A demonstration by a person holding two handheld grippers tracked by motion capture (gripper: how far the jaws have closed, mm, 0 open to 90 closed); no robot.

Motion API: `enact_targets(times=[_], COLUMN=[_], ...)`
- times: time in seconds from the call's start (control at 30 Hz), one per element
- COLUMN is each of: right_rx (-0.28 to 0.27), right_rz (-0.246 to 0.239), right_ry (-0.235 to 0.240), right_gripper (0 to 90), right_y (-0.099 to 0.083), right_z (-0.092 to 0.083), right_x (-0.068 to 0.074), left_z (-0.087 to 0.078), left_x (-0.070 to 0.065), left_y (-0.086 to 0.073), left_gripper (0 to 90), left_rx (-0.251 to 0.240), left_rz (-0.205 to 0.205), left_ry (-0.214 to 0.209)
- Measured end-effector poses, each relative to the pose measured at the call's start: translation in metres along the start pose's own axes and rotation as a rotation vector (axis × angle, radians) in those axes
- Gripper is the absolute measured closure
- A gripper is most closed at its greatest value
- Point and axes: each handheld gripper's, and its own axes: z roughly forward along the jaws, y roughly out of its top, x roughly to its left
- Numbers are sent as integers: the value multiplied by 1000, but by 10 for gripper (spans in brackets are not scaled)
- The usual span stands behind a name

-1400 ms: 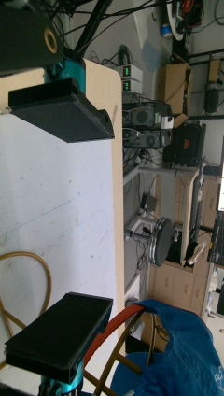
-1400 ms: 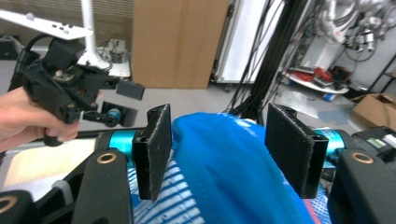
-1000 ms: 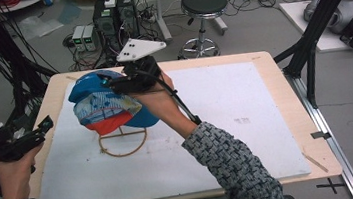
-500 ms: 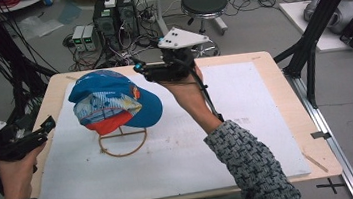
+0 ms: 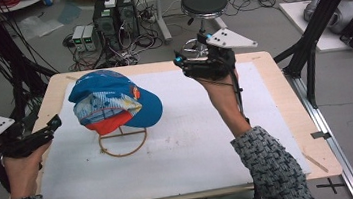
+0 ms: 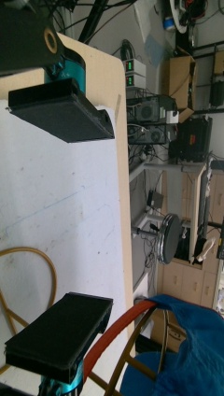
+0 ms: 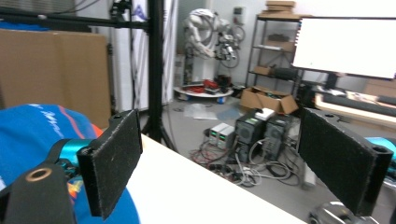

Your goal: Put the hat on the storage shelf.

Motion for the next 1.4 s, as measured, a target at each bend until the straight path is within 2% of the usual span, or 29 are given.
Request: enact_targets(times=[0.27,0.47,0.87,1.03,1.3,1.4], right_rx=[-11,-7,-14,-5,9,56], right_rz=[20,13,79,110,102,117], right_ry=[-78,-127,-199,-219,-239,-250], right_gripper=[126,124,123,123,123,123], right_y=[-15,-30,-60,-75,-98,-103], right_z=[-29,-49,-89,-98,-108,-109], right_x=[-25,-34,-56,-64,-68,-71], left_z=[0,-2,-1,0,1,2], left_x=[1,1,-1,-1,-3,-3], left_y=[0,-1,-2,-3,-4,-5], left_gripper=[163,164,164,164,164,164], left_rx=[-2,-1,1,6,10,13], left_rz=[0,-4,-5,-2,0,2], left_ry=[3,4,2,1,0,0])
